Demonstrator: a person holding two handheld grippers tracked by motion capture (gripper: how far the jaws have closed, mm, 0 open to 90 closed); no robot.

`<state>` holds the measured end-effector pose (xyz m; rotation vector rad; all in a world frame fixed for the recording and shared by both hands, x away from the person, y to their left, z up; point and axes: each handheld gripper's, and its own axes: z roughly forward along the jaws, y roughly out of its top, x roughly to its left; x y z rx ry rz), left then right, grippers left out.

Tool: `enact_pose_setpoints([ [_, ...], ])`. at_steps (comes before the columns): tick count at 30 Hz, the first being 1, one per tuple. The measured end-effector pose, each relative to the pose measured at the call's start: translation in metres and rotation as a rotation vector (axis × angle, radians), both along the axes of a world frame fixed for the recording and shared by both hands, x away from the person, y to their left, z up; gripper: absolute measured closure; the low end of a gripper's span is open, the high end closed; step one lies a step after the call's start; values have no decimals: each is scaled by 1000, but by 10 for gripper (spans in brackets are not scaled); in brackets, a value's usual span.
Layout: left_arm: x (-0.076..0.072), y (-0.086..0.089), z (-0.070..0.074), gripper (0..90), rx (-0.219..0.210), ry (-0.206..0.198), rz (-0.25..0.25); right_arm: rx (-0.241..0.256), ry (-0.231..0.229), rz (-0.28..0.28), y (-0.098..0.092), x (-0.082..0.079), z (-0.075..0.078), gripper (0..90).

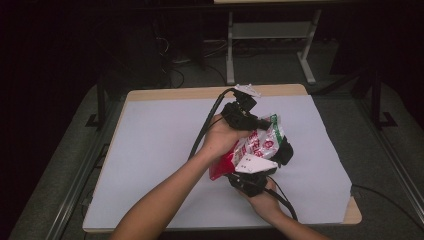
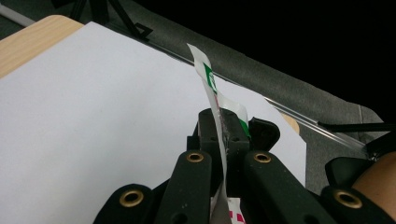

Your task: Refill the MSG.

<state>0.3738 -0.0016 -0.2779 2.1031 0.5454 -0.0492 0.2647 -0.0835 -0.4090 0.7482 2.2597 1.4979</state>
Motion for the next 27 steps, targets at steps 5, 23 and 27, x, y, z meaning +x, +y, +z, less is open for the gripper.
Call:
enact_pose_setpoints([
  [5, 0, -1, -1, 900, 2, 2, -3, -1, 2, 0, 0, 0, 0, 900],
  [23, 0, -1, -1, 900, 10, 8, -2, 0, 0, 7, 2, -1, 0, 900],
  [27, 0, -2, -2, 900, 13, 5, -2, 1, 2, 9, 2, -1, 0, 900],
])
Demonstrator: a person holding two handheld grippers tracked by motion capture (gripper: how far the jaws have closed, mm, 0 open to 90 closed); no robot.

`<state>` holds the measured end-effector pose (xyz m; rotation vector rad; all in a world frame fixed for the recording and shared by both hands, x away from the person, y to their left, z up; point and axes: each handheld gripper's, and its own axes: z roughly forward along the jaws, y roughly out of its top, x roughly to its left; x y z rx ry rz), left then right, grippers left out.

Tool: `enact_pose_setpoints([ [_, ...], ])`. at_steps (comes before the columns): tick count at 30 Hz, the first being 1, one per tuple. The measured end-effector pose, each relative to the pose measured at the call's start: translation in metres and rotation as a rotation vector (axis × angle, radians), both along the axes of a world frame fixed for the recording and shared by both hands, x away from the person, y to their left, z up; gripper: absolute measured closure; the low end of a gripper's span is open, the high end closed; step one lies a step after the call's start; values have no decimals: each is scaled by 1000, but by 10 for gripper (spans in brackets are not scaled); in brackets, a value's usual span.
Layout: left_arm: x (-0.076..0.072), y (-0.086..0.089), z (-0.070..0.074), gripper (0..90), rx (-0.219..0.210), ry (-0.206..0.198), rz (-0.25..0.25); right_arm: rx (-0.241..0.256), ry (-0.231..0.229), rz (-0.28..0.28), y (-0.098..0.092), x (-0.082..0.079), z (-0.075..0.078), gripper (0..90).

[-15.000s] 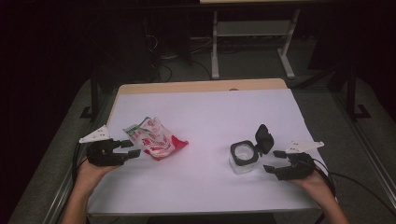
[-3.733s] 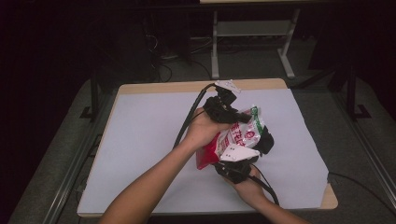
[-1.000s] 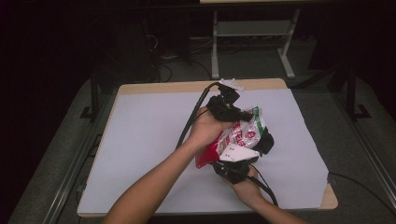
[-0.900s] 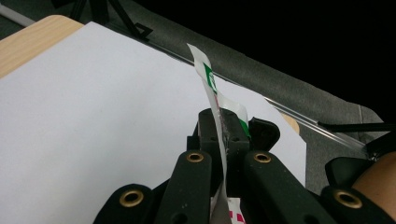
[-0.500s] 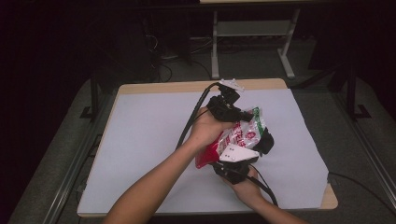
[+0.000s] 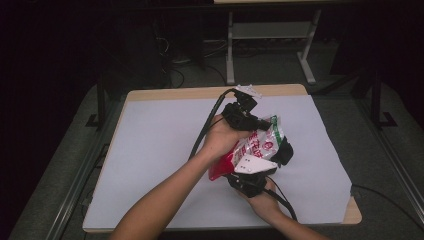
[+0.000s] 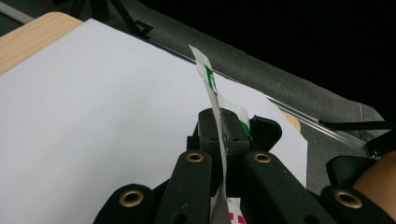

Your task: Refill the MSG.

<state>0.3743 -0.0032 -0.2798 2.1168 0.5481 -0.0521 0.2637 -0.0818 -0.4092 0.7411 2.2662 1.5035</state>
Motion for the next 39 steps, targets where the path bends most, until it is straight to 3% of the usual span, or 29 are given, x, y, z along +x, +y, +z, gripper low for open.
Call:
enact_pose_setpoints([
  [39, 3, -3, -4, 900, 19, 19, 13, 18, -4, 18, 1, -1, -2, 900],
])
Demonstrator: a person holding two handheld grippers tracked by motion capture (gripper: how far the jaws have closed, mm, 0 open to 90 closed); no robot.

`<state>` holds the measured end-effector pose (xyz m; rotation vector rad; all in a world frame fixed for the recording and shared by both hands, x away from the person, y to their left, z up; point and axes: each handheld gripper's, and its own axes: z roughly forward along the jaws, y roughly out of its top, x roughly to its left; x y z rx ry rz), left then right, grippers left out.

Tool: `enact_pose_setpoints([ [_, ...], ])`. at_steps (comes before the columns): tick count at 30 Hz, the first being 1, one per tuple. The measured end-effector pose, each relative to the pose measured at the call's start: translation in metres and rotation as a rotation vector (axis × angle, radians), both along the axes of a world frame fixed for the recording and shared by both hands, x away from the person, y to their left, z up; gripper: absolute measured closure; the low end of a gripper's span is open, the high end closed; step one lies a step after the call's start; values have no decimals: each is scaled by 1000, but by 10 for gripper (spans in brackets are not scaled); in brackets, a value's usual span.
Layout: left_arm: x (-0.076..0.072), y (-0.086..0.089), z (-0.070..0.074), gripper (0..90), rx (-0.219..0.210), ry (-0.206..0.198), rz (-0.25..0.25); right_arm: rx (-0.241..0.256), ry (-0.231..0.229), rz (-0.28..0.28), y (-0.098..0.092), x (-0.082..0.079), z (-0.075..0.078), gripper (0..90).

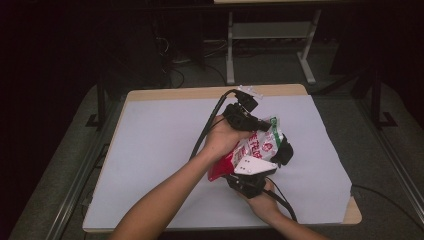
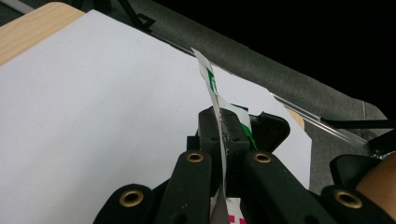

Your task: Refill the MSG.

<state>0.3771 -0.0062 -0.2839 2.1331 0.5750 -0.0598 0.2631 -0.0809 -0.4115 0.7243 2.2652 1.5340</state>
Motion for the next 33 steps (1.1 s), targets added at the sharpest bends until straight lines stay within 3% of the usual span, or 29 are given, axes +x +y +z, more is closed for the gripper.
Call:
enact_pose_setpoints([
  [33, 0, -4, 0, 900, -1, -9, 2, 14, -11, 4, -1, -1, 0, 900],
])
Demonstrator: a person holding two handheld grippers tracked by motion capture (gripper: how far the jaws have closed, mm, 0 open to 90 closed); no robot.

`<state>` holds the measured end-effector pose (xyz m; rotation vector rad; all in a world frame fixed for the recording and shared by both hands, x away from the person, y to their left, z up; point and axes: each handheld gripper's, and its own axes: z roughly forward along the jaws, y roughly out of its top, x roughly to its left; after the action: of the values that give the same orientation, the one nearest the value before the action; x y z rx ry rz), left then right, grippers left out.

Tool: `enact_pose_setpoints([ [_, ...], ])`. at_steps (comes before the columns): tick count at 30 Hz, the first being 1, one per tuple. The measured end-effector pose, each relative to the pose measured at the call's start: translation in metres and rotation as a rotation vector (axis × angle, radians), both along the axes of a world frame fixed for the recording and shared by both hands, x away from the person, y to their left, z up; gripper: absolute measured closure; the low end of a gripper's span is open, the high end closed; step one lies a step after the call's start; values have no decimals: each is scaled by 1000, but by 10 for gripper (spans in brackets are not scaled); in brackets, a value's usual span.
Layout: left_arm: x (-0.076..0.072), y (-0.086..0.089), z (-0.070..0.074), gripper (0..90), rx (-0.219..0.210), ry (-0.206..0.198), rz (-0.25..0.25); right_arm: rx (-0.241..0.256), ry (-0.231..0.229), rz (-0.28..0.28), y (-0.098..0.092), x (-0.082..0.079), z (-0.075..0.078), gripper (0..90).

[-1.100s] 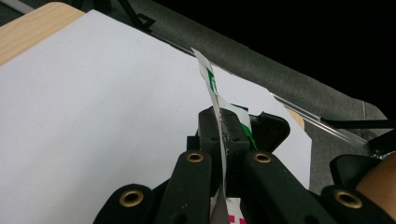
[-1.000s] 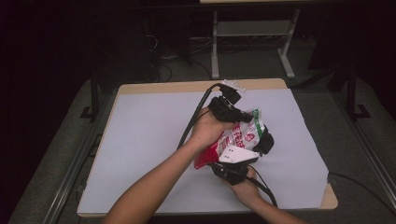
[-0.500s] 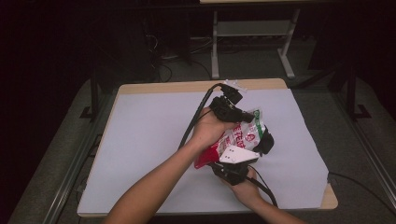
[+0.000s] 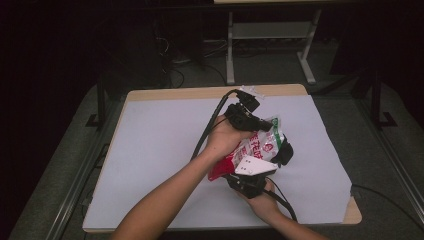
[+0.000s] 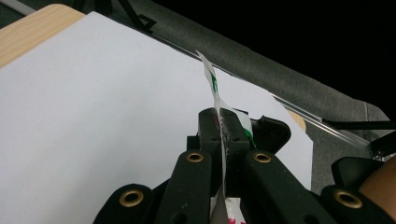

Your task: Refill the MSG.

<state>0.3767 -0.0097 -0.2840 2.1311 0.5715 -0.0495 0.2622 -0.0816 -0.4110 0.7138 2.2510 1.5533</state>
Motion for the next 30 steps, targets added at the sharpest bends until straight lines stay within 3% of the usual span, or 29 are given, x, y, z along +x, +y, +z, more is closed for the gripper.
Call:
enact_pose_setpoints([
  [30, 0, -1, 1, 900, 1, -5, 1, 11, -4, -6, 0, 0, 1, 900],
])
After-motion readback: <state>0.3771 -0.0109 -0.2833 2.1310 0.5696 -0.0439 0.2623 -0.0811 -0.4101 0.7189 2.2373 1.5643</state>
